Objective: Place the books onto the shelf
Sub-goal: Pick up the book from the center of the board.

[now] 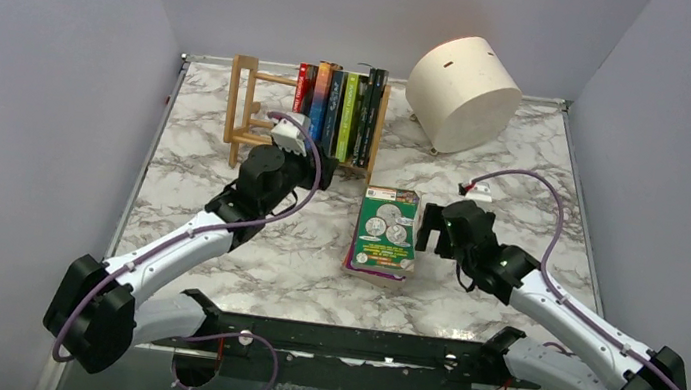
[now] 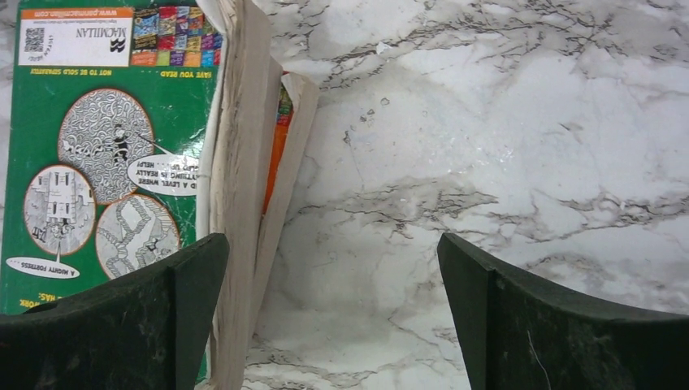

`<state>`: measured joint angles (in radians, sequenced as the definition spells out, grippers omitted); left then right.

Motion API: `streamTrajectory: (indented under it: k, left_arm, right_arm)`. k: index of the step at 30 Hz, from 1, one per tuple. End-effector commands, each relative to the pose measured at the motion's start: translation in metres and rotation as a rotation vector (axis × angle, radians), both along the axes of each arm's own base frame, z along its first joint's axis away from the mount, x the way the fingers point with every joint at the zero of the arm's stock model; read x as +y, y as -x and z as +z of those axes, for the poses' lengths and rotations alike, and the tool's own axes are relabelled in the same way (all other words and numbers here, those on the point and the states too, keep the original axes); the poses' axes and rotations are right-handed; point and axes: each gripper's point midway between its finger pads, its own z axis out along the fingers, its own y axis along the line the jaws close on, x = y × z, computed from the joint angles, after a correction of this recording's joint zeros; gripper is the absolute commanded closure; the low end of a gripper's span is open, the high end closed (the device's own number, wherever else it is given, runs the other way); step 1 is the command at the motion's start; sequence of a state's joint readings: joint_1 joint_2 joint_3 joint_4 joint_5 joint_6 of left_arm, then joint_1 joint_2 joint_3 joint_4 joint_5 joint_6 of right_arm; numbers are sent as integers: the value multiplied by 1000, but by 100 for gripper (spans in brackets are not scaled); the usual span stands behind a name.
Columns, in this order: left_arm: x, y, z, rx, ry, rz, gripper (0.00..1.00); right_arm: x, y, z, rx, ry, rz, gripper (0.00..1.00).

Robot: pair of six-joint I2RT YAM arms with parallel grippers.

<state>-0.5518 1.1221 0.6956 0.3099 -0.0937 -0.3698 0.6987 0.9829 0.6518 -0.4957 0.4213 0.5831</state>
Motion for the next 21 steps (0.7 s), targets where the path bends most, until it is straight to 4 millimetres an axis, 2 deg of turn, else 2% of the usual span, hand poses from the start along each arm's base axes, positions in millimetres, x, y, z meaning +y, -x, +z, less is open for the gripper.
streamTrajectory:
  k: [1, 5, 12, 19, 21]
  left_arm:
    - [-13, 28, -19, 87, 43, -54, 44]
    - [-21, 46, -36, 131, 61, -79, 35]
    - [-43, 70, -72, 227, 70, -138, 34]
    - [-66, 80, -91, 294, 102, -199, 32]
    - [-71, 82, -95, 309, 112, -218, 32]
  right_arm:
    - [-18, -4, 16, -49, 32, -94, 1]
    - [-24, -3, 17, -55, 49, -110, 1]
    - [-19, -4, 4, -20, 66, -93, 1]
    - [-9, -8, 4, -29, 50, -52, 1]
    - [-1, -8, 4, -26, 27, -11, 1]
